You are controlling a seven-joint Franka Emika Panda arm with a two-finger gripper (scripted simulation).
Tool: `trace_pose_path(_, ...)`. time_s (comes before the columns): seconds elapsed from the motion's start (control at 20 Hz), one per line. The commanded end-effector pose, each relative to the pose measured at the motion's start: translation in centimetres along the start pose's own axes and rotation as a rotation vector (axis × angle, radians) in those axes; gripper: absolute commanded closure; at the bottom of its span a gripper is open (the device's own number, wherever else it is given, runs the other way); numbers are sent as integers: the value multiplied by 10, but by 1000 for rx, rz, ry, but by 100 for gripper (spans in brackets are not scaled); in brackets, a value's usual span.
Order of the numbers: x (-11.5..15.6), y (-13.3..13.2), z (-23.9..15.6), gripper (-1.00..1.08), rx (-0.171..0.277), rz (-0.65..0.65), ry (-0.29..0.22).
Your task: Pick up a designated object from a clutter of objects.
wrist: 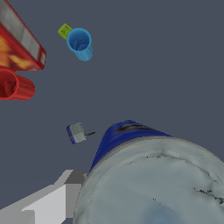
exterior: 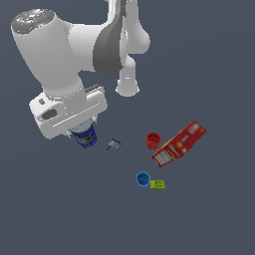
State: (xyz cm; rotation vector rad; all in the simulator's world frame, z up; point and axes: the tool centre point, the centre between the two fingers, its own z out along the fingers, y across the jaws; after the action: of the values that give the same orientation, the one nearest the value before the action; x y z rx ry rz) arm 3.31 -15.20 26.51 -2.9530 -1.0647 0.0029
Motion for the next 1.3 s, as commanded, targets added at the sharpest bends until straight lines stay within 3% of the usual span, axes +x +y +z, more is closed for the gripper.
trace_pose_path(0.0, -6, 10, -28, 108, -3, 0, 2)
trace_pose_path(0.6, -28, 52, -130, 108, -3, -1, 1)
trace_pose_path(1.25, -35, 70, -170, 108, -3, -1, 1)
